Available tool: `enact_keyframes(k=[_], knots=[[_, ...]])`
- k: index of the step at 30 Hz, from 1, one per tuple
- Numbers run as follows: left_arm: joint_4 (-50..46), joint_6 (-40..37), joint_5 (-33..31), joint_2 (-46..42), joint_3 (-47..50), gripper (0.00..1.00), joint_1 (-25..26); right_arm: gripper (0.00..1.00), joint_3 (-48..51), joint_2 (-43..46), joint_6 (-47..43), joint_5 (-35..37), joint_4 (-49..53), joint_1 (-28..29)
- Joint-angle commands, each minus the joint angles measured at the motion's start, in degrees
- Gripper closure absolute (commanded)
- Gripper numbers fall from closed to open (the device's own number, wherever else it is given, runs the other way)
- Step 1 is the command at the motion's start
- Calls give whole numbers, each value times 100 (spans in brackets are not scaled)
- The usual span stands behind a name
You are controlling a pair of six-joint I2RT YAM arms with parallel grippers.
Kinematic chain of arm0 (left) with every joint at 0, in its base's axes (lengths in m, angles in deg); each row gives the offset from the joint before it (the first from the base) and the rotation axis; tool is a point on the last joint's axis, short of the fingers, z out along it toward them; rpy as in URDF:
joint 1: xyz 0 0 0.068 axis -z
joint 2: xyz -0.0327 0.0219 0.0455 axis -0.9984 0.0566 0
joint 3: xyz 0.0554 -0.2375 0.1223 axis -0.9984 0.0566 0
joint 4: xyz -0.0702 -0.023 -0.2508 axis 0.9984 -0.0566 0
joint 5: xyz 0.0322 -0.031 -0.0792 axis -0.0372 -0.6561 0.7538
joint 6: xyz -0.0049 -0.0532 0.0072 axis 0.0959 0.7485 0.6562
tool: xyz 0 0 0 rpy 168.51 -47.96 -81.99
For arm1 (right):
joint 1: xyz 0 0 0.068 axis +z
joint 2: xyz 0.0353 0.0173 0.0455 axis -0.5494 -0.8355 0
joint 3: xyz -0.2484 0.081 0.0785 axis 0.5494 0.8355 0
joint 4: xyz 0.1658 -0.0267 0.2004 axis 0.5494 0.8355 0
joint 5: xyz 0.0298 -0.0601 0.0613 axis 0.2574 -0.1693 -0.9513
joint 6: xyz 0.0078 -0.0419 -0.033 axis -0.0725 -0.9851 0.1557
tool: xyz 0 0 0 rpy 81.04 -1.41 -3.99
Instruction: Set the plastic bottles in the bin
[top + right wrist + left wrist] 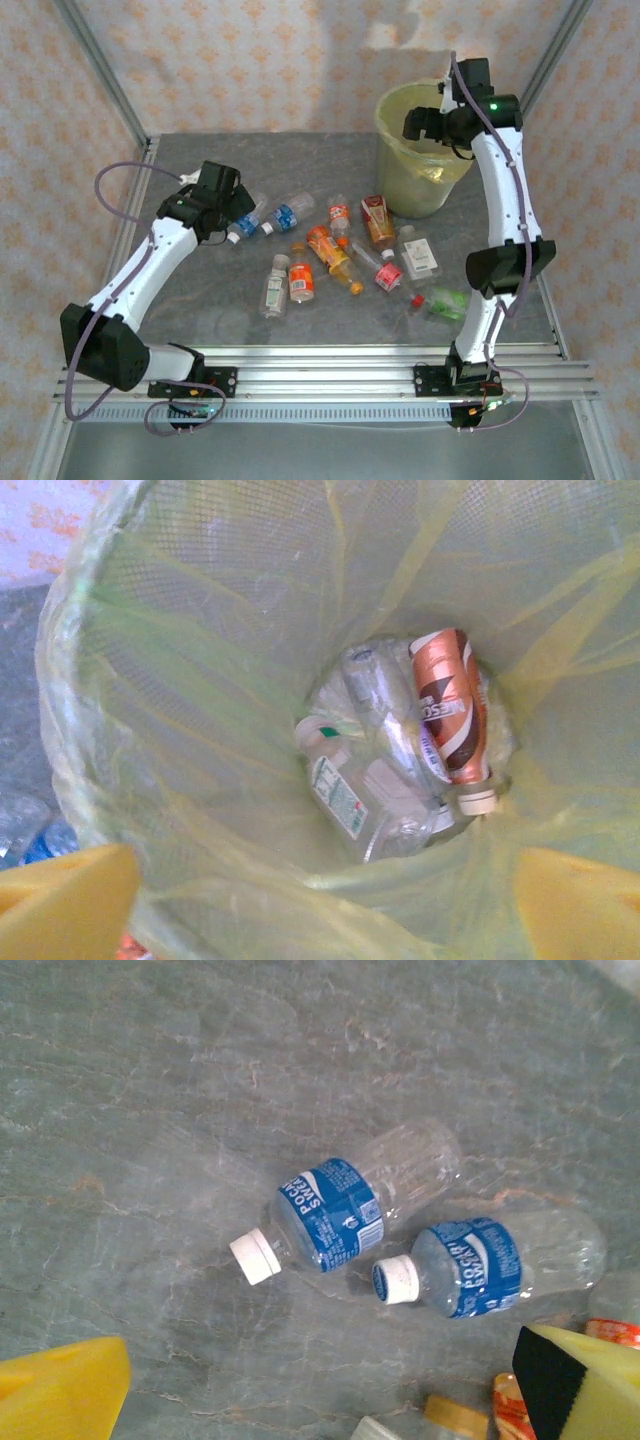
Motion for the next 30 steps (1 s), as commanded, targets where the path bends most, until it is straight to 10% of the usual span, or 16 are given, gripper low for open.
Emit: enact_keyframes(k=[1, 12, 30], knots=[[-275, -915, -53, 395, -235, 0, 27, 1, 392, 543, 95, 243, -384, 7], [-717, -3089, 719, 2358, -1833, 0, -332, 1, 2113, 1811, 521, 681, -1219, 68], [-1034, -3303, 1174, 3844, -2554, 0, -646, 1, 2786, 2373, 671, 851, -1500, 162]])
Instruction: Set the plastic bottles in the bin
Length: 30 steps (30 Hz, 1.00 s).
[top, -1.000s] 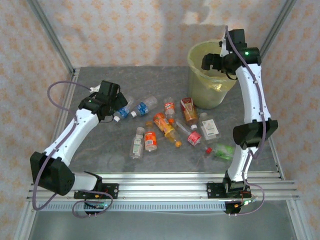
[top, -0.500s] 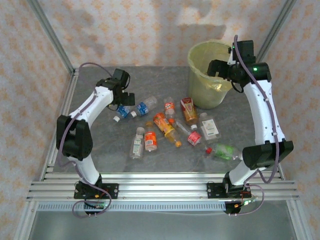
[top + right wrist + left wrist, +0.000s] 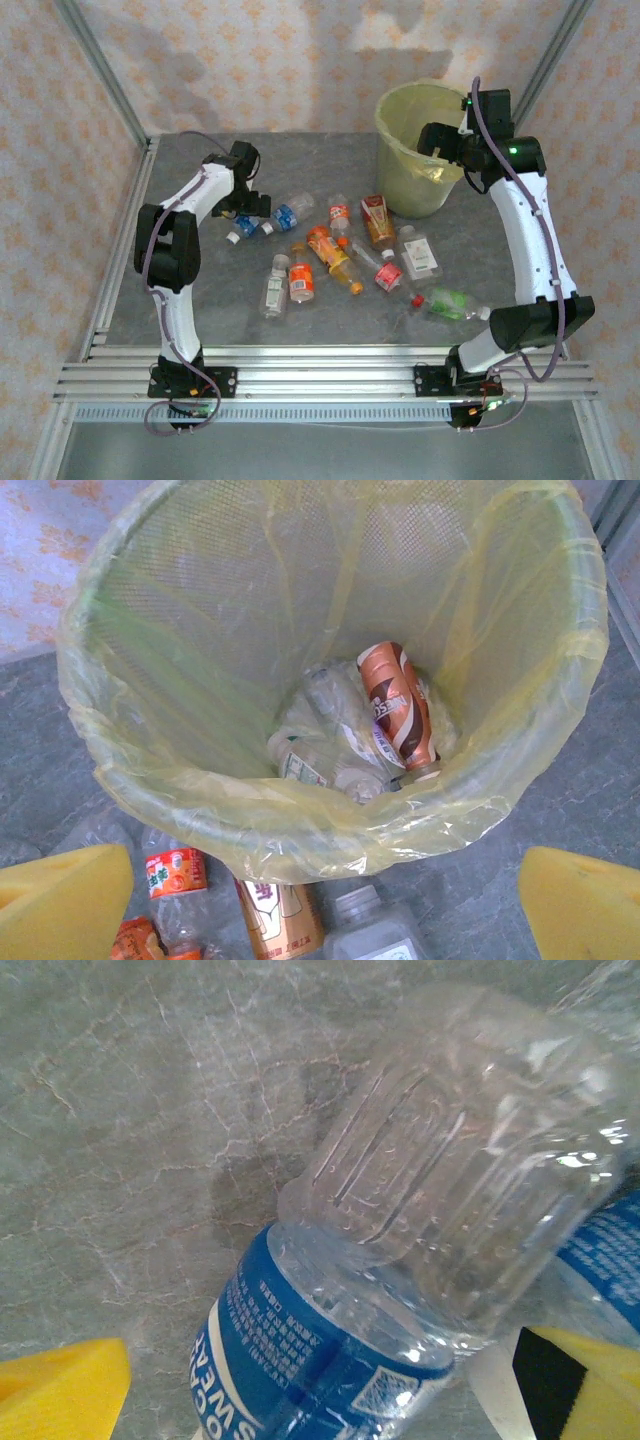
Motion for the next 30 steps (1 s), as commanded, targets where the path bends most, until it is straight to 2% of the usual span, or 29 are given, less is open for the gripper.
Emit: enact_keyframes(k=[1, 11, 20, 24, 27, 30], knots=[[-214, -9, 52, 14, -130, 0, -55, 1, 135, 181, 94, 88, -186, 62], [126, 467, 249, 155, 110, 0, -431, 1, 208, 123, 77, 83, -297, 284], [363, 789, 473, 431, 160, 0, -464, 1, 207, 46, 47, 131, -350, 428], [390, 882, 365, 523, 154, 0, -462, 1, 213, 33, 40, 118, -349, 445], [420, 938, 305, 559, 176, 5, -462, 1, 229, 18, 48, 94, -376, 469], [464, 991, 321, 529, 221, 14, -462, 1, 267, 23, 78, 47, -433, 495]])
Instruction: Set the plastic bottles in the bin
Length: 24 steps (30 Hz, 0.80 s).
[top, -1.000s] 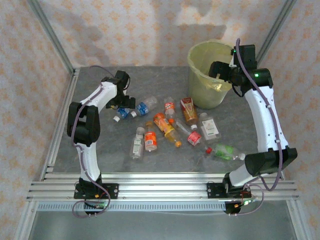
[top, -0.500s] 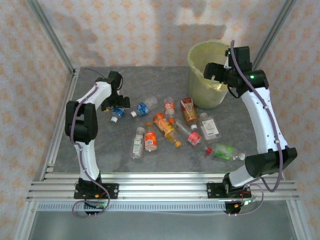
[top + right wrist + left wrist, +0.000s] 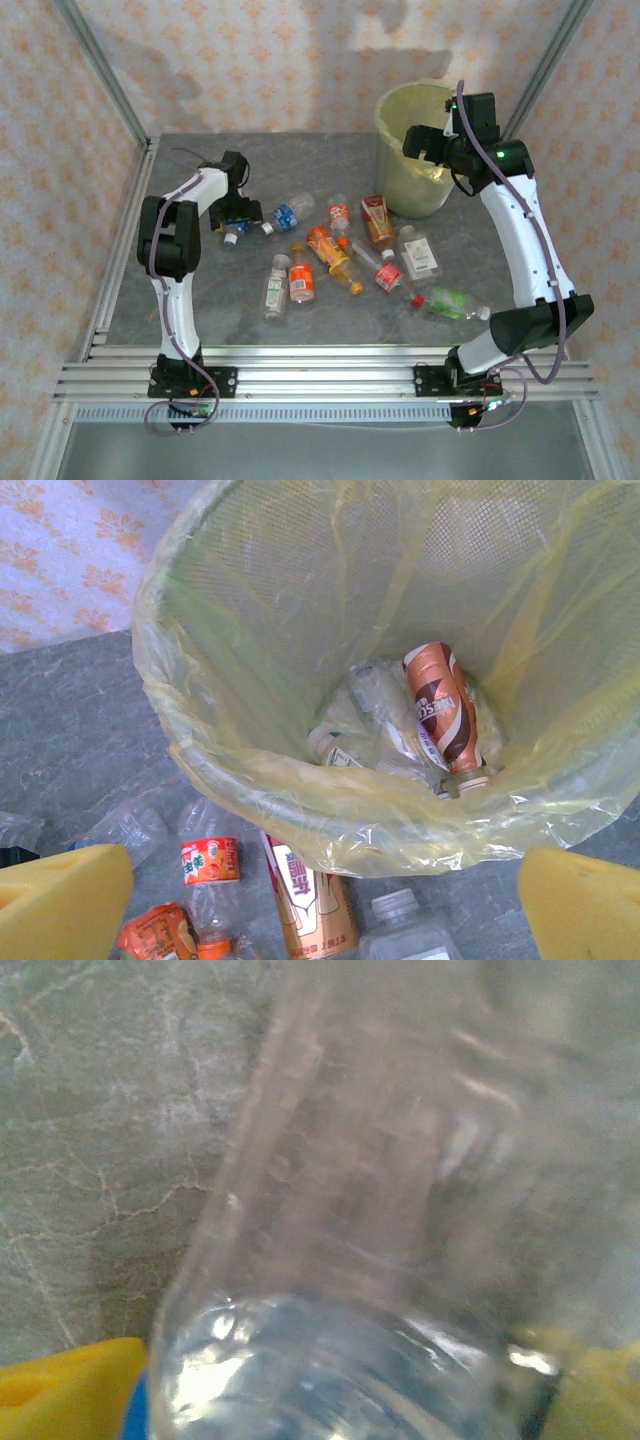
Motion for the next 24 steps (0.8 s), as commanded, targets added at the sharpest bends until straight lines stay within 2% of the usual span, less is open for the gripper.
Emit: enact_keyframes(k=[1, 7, 14, 20, 24], knots=[[122, 120, -76, -82, 66, 17, 8, 1, 107, -22, 50, 30, -183, 55], [332, 68, -107, -506, 311, 28, 8, 1, 182, -5, 136, -91, -304, 62], [758, -97, -18, -1576, 763, 30, 73, 1, 448, 116, 369, -661, -643, 69], [1071, -387, 160, -2401, 1047, 35, 426, 1, 764, 359, 639, -1310, -1094, 124], [1321, -608, 559, -2822, 1150, 35, 778, 1, 968, 483, 827, -1800, -1428, 170]])
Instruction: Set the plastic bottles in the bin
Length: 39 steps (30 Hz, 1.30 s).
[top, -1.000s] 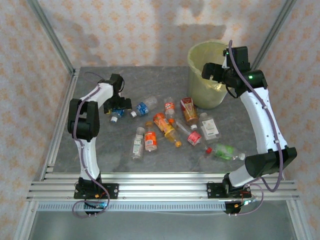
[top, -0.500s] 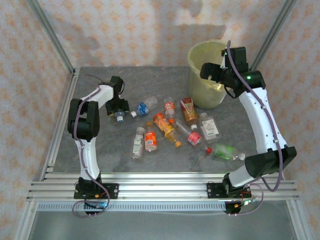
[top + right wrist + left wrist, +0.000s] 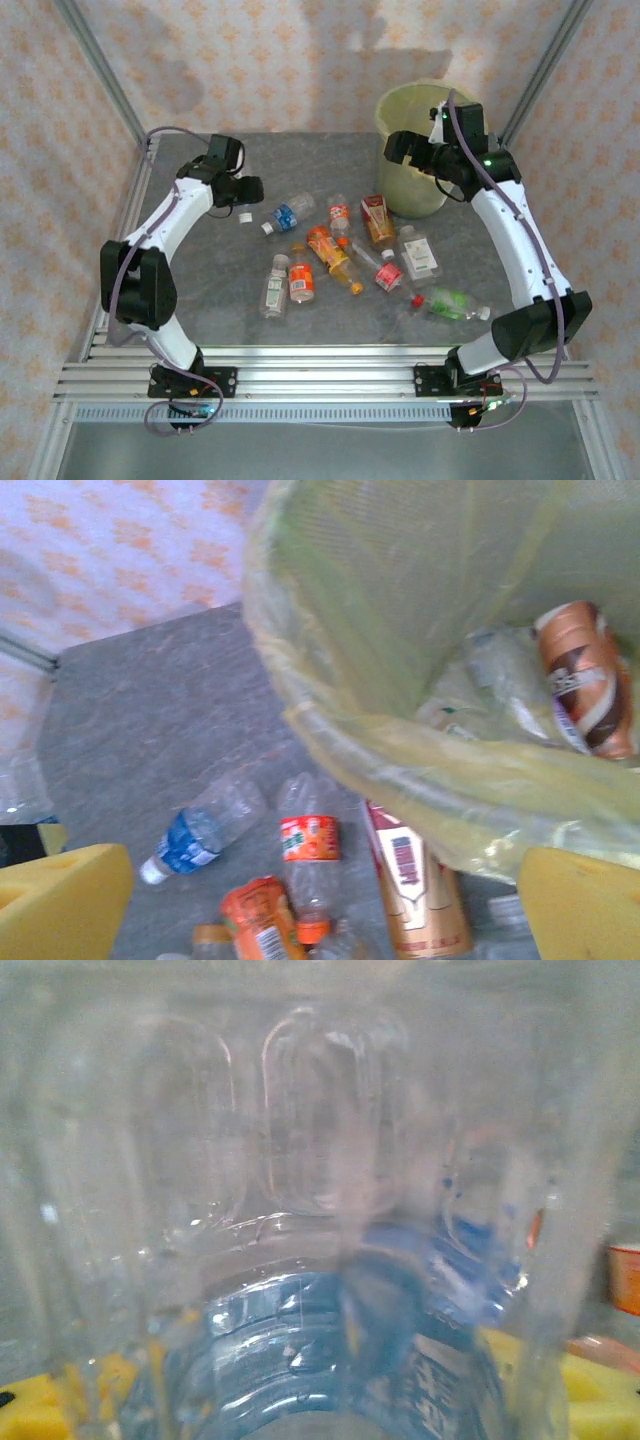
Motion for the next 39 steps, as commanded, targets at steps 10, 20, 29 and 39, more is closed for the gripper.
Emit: enact_keyframes(k=[10, 20, 29, 39], knots=[[1331, -932, 1962, -1240, 578, 39, 1085, 1, 513, 238, 816, -2119, -1604, 250], [1728, -957, 2969, -1477, 531, 39, 1519, 1, 185, -235, 480, -2290, -1682, 1101], [1948, -943, 3388, -1585, 471, 39, 1706, 1, 99, -512, 326, -2421, -1837, 1558], [2427, -796, 3887, -1826, 605, 41, 1715, 7, 679, -375, 594, -3242, -2832, 1665]])
